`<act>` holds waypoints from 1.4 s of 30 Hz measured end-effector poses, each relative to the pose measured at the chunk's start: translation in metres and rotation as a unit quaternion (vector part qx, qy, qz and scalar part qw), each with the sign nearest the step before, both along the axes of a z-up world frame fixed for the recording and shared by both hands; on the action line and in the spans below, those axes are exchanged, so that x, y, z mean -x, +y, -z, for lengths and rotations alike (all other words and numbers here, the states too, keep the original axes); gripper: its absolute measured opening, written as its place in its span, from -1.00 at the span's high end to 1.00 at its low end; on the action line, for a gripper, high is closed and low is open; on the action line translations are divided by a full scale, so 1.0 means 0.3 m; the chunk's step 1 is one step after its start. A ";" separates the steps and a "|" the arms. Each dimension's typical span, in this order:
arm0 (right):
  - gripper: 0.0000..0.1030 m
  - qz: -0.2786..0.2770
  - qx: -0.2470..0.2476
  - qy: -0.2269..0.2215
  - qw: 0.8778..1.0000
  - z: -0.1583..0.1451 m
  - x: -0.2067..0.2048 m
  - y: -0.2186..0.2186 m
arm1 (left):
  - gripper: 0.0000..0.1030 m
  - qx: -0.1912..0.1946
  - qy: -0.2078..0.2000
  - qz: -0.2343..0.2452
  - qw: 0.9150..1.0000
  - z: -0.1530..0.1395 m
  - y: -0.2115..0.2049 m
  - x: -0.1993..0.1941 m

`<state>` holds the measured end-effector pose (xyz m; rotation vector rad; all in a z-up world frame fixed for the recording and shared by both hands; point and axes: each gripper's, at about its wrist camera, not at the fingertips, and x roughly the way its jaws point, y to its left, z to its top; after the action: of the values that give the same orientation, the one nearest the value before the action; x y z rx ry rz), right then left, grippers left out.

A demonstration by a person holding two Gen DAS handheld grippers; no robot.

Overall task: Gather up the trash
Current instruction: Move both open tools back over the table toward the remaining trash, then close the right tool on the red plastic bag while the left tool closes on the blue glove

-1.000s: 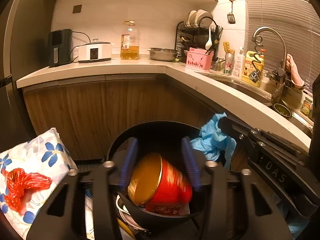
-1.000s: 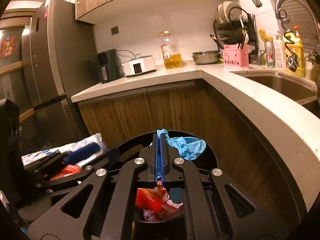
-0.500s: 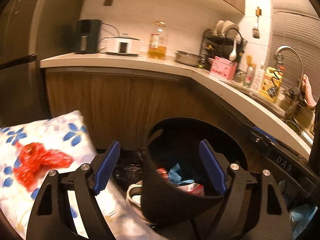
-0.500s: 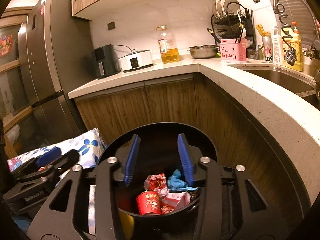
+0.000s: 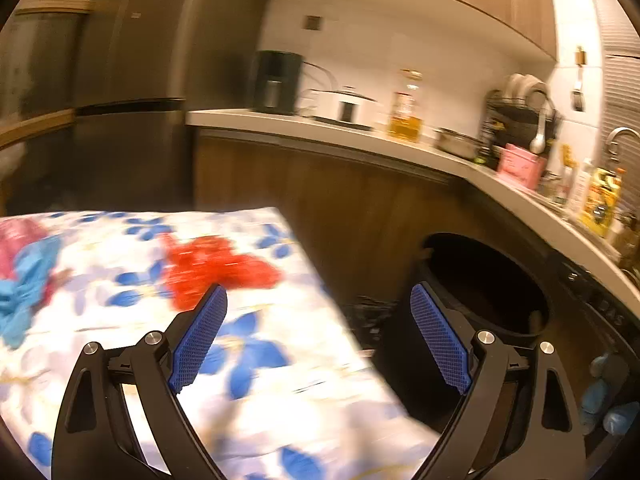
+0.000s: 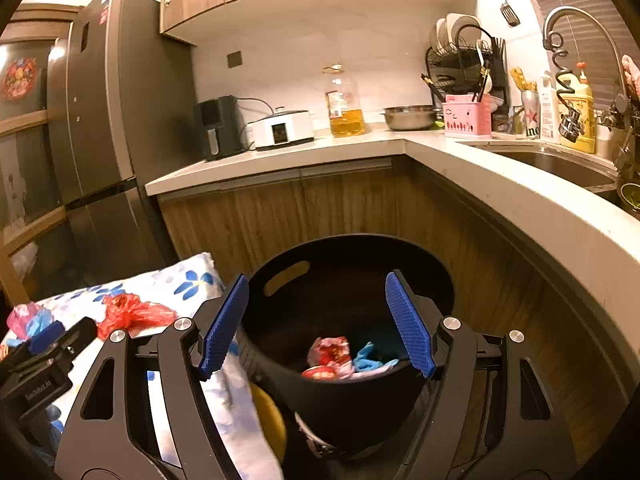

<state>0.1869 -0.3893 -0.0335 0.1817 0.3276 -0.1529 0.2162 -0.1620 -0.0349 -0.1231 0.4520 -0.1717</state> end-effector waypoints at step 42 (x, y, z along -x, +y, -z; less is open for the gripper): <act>-0.36 -0.115 0.012 0.058 0.992 0.211 -0.421 0.877 | -0.73 -0.012 0.009 -0.267 0.964 0.096 0.801 0.084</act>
<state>0.3132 -0.1260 -0.0969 0.1106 0.4590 0.0620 0.1911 0.0783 -0.0638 -0.2182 0.4250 0.3654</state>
